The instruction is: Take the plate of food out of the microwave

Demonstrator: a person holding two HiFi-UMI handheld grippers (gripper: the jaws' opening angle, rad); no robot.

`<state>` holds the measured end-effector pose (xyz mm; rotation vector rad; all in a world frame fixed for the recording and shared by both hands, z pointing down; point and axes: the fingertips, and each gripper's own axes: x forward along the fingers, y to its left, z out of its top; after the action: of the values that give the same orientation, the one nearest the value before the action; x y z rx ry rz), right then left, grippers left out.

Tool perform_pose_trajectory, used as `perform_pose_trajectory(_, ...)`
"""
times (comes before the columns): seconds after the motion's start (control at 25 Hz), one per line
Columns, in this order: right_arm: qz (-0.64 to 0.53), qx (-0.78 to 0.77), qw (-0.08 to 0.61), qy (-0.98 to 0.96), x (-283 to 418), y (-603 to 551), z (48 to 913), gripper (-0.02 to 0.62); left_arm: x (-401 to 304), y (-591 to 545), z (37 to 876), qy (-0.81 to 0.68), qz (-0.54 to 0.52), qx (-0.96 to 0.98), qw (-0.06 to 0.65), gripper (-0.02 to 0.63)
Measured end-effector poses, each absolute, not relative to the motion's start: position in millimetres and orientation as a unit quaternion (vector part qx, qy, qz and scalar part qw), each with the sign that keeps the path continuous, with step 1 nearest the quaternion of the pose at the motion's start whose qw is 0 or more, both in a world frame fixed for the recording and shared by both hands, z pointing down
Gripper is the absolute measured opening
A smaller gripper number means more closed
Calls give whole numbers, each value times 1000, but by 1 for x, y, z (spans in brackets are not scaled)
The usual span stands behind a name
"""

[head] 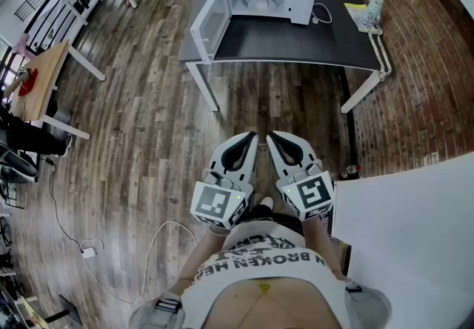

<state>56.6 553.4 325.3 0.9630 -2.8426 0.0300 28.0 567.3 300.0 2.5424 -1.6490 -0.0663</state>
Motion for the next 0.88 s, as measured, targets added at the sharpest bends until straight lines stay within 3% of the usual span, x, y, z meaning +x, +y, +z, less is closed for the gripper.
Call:
perform_pose_trajectory(0.24,8,299,42,-953,59,555,322,8,36,567,303,-541,-29,838,59,6)
perform_pose_trajectory(0.88,0,330,54,-942,45,483,332,9,20,493,316,-502,-29,862,66,6)
